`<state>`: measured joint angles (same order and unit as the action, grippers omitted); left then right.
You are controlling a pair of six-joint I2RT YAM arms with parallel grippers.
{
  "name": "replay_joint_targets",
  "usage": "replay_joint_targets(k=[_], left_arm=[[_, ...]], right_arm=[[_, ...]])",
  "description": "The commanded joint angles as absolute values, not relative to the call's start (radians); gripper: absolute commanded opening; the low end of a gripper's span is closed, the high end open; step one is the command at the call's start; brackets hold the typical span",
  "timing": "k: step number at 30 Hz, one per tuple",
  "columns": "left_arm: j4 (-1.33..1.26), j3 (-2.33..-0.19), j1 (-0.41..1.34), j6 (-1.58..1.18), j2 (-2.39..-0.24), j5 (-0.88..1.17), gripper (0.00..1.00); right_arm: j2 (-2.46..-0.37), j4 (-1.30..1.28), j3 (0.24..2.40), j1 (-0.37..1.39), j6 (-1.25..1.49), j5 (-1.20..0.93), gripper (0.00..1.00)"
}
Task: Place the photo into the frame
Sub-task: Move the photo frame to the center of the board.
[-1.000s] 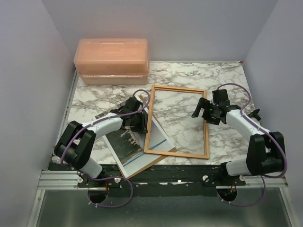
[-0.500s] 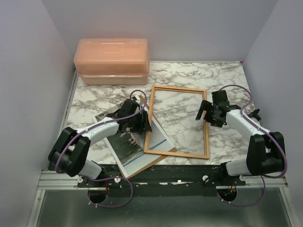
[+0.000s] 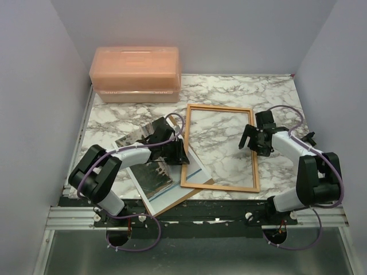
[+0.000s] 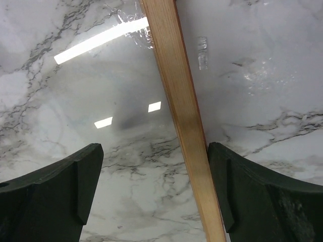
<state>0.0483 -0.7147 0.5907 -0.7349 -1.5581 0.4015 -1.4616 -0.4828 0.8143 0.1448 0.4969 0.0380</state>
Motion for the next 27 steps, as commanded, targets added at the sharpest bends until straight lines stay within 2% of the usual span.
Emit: replay_joint_targets(k=[1, 11, 27], left_arm=[[0.005, -0.768, 0.646, -0.771, -1.602, 0.445, 0.41], [0.036, -0.945, 0.735, -0.791, -1.693, 0.464, 0.4], [0.15, -1.245, 0.805, -0.796, -1.879, 0.454, 0.41]], right_arm=[[-1.485, -0.464, 0.849, 0.135, 0.511, 0.008, 0.93], [-1.502, -0.496, 0.911, 0.093, 0.485, 0.018, 1.0], [-1.617, -0.512, 1.0, 0.049, 0.465, 0.073, 1.0]])
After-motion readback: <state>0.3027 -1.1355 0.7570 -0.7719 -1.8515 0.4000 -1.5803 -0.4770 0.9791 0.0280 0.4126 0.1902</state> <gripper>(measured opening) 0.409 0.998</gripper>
